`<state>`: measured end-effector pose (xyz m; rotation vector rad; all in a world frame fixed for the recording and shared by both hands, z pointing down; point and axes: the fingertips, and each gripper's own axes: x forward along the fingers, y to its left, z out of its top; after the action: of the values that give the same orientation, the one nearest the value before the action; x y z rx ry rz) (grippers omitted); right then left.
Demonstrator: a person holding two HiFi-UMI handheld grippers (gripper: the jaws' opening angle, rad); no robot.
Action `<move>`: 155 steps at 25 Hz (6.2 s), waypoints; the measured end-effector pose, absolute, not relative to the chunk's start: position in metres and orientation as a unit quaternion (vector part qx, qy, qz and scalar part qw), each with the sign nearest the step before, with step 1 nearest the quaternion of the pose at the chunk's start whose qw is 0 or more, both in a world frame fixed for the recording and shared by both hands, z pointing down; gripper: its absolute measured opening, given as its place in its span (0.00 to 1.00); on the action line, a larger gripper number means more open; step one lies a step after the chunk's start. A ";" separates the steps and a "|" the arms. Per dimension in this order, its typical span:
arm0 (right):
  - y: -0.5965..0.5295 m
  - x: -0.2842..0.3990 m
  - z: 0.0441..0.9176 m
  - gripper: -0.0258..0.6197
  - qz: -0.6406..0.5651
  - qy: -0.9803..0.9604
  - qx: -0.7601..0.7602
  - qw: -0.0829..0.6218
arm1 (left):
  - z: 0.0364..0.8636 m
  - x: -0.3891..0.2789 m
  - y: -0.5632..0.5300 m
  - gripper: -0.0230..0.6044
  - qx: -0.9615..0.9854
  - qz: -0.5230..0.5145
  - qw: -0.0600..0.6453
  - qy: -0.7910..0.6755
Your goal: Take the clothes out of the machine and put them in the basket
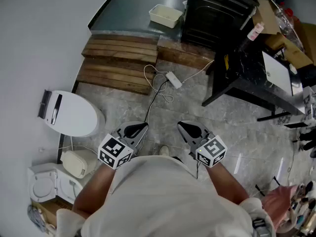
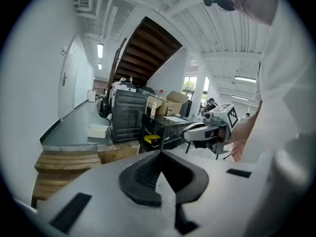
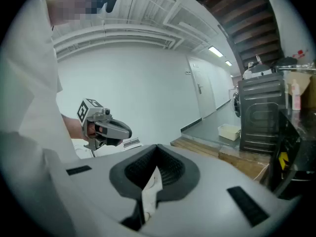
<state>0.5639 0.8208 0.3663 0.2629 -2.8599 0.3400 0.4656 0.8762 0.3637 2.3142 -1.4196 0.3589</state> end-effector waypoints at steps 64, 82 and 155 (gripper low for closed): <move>0.554 0.223 0.413 0.05 0.162 -0.972 0.068 0.158 | 0.350 0.118 0.527 0.41 0.839 0.132 0.178 -0.497; 0.384 0.051 0.419 0.05 0.170 -0.956 0.134 0.197 | 0.347 -0.048 0.324 0.41 0.883 0.097 0.178 -0.423; -0.175 -0.033 0.660 0.05 0.168 -0.917 0.244 0.267 | 0.585 0.160 -0.352 0.64 0.950 0.237 0.134 -0.154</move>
<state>-0.0329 -0.1754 0.6596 0.6596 -2.4744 0.4544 0.1598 -0.3523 0.5847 2.7526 -0.4466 0.6869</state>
